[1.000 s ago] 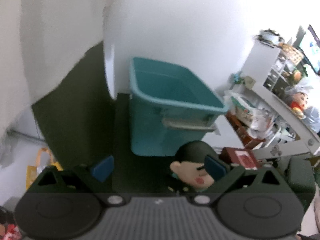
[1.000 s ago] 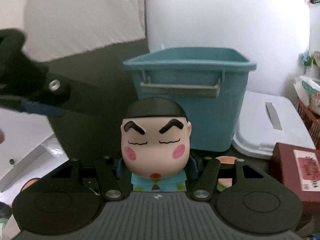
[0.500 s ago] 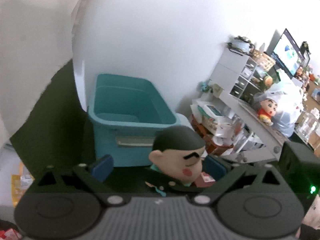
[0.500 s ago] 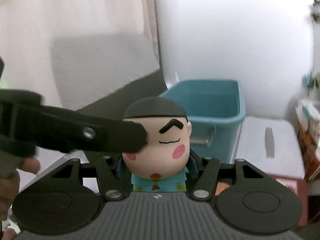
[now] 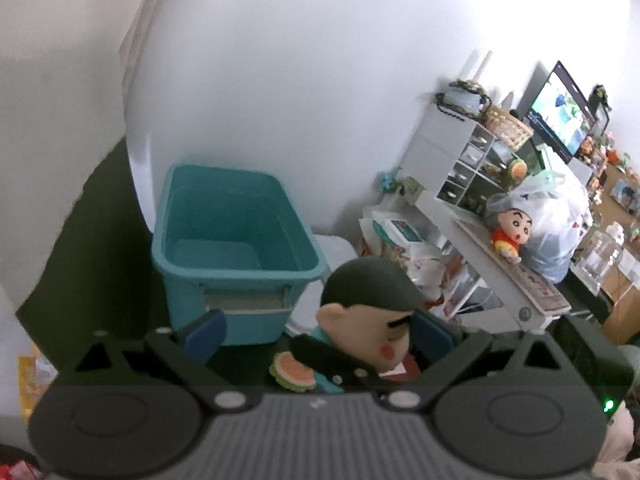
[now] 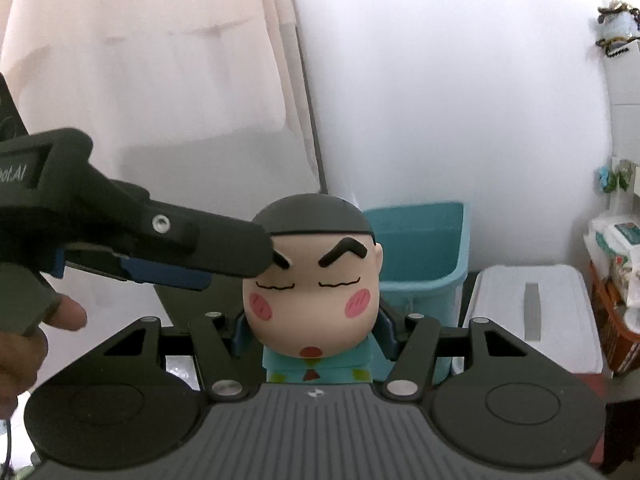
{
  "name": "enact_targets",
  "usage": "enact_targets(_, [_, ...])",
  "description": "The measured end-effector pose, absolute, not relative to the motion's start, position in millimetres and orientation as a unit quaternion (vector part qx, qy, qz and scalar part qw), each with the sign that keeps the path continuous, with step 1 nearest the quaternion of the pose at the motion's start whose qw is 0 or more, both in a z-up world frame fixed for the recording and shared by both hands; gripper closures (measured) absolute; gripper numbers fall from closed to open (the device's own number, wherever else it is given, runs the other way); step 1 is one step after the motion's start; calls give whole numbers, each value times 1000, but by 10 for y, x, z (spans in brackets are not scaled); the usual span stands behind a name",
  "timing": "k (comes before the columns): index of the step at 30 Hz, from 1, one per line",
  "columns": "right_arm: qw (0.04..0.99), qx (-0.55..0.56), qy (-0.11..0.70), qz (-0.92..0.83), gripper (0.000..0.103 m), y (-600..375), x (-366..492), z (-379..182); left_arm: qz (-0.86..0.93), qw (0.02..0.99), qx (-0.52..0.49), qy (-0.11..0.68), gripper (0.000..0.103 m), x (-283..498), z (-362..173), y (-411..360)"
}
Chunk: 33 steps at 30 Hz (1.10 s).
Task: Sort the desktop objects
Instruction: 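Lift the Shin-chan figurine with the right gripper off the shelf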
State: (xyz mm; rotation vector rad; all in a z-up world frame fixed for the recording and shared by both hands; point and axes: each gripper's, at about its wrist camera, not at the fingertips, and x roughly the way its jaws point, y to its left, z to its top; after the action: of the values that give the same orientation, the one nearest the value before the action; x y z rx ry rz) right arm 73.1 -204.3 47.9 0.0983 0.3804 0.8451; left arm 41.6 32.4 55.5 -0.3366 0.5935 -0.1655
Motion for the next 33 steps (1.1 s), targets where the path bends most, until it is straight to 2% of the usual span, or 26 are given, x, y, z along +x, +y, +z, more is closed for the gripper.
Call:
enact_targets(13, [896,93,186,394,40,-2445,705,618,-119,940,-138,289,3,558,745,-5])
enact_targets(28, [873,120,187,435,40,-2594,748,742,-227,928,-42,291,6,720,876,-198])
enact_targets(33, [873,130,193,428,40,-2627,723,853,-240,920,-55,304,6,758,865,-171])
